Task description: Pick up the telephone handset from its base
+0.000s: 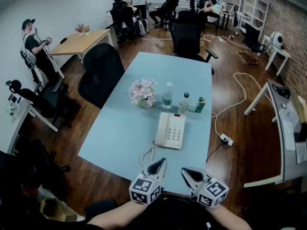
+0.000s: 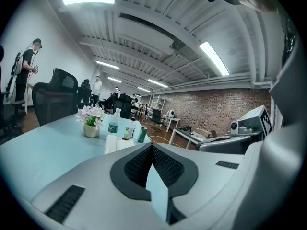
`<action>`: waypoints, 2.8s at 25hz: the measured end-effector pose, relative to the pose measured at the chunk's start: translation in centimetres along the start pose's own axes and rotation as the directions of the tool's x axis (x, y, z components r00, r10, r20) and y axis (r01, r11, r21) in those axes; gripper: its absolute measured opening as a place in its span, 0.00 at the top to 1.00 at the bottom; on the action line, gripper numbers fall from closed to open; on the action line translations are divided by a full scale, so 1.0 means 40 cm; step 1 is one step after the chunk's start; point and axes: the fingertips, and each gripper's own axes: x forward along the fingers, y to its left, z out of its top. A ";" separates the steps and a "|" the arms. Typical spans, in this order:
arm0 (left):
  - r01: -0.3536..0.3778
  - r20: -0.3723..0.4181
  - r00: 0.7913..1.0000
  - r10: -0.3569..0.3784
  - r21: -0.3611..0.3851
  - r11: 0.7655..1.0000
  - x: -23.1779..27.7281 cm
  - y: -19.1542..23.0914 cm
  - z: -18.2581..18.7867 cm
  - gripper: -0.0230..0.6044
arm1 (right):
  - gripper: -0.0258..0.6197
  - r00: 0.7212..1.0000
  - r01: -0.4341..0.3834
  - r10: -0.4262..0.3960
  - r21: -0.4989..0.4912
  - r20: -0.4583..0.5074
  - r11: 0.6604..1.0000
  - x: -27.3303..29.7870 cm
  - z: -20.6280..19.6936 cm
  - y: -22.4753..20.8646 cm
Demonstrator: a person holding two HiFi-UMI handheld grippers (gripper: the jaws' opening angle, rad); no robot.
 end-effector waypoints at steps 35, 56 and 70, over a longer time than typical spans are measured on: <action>-0.124 -0.280 0.949 0.144 0.088 0.988 0.431 0.470 -0.012 0.64 | 0.94 0.989 0.145 -0.145 0.122 -0.012 0.982 0.231 0.071 -0.202; -0.244 -0.433 0.857 0.279 0.138 0.960 0.631 0.530 -0.153 0.50 | 0.94 0.988 0.145 -0.151 0.145 0.030 0.979 0.199 0.105 -0.307; -0.247 -0.454 0.850 0.267 0.104 0.964 0.618 0.531 -0.141 0.55 | 0.94 0.986 0.156 -0.162 0.129 0.039 0.979 0.180 0.114 -0.273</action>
